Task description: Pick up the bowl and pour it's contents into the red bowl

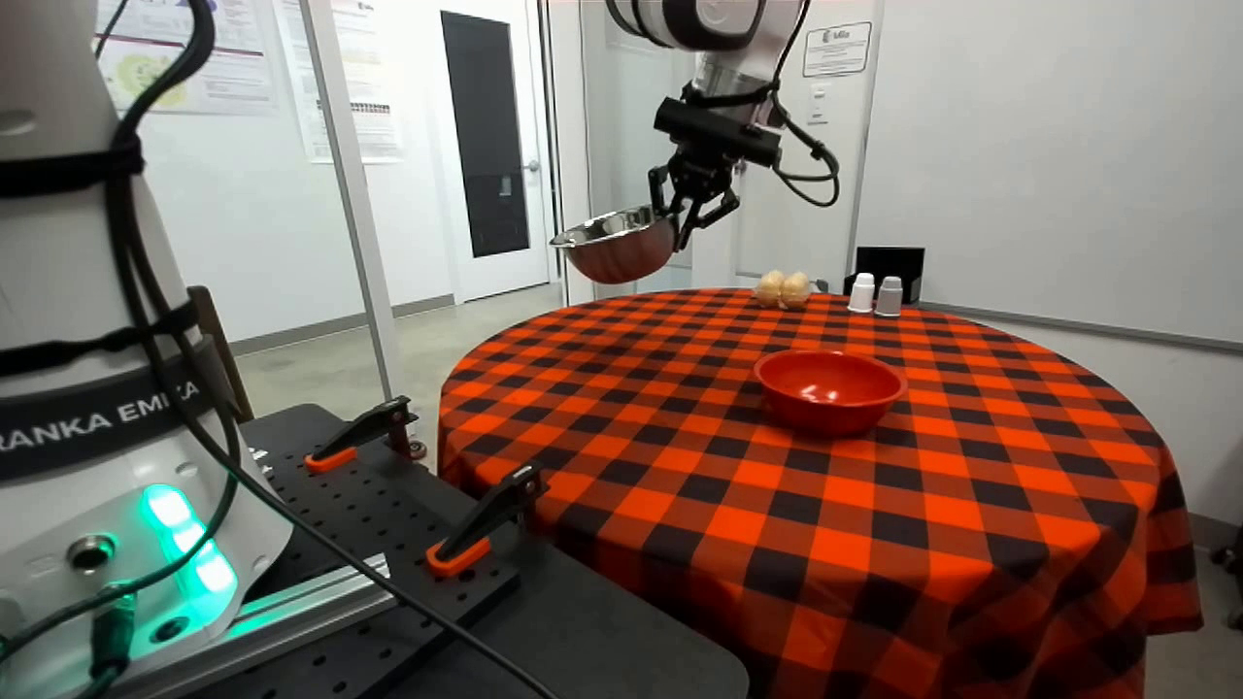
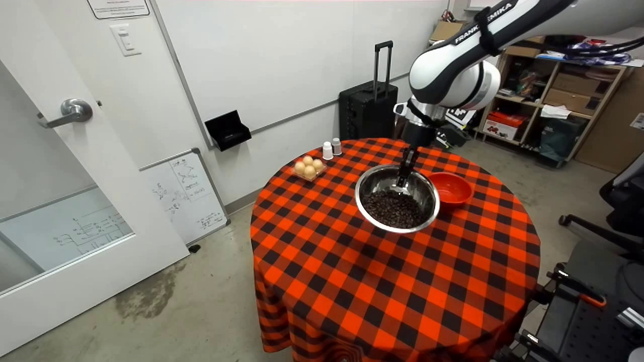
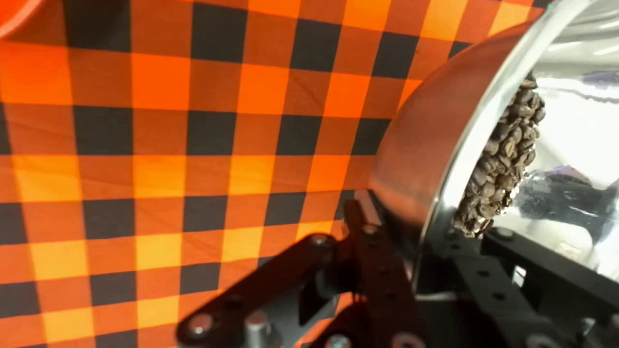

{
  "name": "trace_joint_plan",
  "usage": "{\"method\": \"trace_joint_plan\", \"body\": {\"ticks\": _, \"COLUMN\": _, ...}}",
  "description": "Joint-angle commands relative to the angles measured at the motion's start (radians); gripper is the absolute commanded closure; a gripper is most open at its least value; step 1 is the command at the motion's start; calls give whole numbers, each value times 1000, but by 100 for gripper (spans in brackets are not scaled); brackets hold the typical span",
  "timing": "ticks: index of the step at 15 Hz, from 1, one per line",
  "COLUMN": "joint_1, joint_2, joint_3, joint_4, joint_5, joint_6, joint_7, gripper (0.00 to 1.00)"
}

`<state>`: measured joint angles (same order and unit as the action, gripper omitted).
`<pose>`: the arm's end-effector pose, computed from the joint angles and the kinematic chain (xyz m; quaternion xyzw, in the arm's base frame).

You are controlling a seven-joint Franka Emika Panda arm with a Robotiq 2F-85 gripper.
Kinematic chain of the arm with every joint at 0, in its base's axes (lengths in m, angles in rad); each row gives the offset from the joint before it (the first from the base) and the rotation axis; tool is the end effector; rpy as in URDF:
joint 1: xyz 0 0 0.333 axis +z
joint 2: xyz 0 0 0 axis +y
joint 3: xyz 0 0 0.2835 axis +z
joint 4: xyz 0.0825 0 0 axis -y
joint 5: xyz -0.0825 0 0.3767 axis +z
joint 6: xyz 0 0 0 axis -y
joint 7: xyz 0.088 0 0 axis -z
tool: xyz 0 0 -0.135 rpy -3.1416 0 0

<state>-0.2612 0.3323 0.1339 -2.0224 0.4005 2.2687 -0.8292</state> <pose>0.5723 -0.0545 0.2296 -0.9628 -0.2069 -0.0393 0.1693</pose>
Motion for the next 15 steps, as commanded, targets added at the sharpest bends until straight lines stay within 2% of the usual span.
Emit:
{"method": "trace_joint_plan", "body": {"ticks": 1, "joint_1": 12, "joint_2": -200, "joint_3": -82, "joint_4": -190, "joint_5": -3, "joint_6": 94, "joint_7": 18, "gripper": 98}}
{"method": "trace_joint_plan", "body": {"ticks": 4, "joint_1": 12, "joint_2": -300, "joint_3": -170, "joint_4": -272, "joint_5": -53, "joint_6": 141, "joint_7": 56, "gripper": 98}}
{"method": "trace_joint_plan", "body": {"ticks": 7, "joint_1": 1, "joint_2": -327, "joint_3": -262, "joint_4": -270, "joint_5": -152, "joint_6": 150, "joint_7": 141, "gripper": 98}}
{"method": "trace_joint_plan", "body": {"ticks": 11, "joint_1": -9, "joint_2": -298, "joint_3": -345, "joint_4": -218, "joint_5": -330, "joint_6": 141, "joint_7": 375, "gripper": 98}}
{"method": "trace_joint_plan", "body": {"ticks": 15, "joint_1": -10, "joint_2": -272, "joint_3": -384, "joint_4": -165, "joint_5": -502, "joint_6": 102, "joint_7": 614, "gripper": 98}}
